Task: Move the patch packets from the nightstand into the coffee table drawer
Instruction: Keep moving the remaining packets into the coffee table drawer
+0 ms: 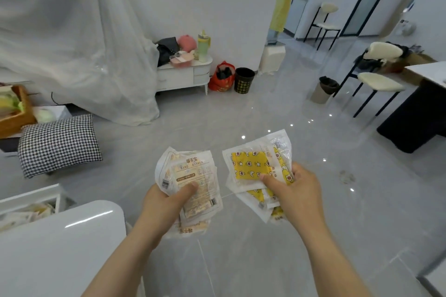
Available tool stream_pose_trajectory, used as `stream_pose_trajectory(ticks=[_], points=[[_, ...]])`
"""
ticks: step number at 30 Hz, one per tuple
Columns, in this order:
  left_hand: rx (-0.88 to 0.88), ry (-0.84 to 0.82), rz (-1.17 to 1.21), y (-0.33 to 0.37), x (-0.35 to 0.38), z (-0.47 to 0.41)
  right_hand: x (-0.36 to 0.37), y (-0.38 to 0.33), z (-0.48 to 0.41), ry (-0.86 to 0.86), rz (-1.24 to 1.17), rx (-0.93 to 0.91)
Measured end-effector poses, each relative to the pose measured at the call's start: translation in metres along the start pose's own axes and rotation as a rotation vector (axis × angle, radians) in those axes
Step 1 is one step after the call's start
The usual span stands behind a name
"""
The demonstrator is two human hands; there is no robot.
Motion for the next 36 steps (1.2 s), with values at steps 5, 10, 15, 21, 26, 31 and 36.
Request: stream_pose_trajectory(ticks=[5, 10, 15, 21, 26, 31, 36], points=[[-0.062, 0.107, 0.019, -0.004, -0.015, -0.051, 0.051, 0.000, -0.058, -0.138, 0.043, -0.009], [-0.111, 0.183, 0.035, -0.002, -0.037, -0.118, 0.114, -0.015, -0.122, -0.257, 0.116, -0.030], [-0.174, 0.256, 0.024, 0.000, -0.068, -0.178, 0.184, -0.037, -0.178, -0.405, 0.214, -0.053], [-0.241, 0.333, 0.030, 0.006, -0.097, -0.227, 0.248, -0.051, -0.228, -0.532, 0.269, -0.082], [-0.277, 0.424, 0.063, 0.018, -0.108, -0.271, 0.302, -0.064, -0.281, -0.660, 0.312, -0.141], [-0.310, 0.565, 0.103, 0.033, -0.116, -0.316, 0.358, -0.085, -0.343, -0.807, 0.362, -0.250], [-0.351, 0.703, 0.165, 0.043, -0.120, -0.347, 0.414, -0.111, -0.389, -0.960, 0.418, -0.383]])
Point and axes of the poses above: each hand's wrist, its own z-axis away from the middle knuckle, its own x-axis out of the palm, y = z × x, the point moved 4 cm from there along -z, towards the middle knuckle, and after that the axes turned 2 degrees about -x, right-handed, at the moved point
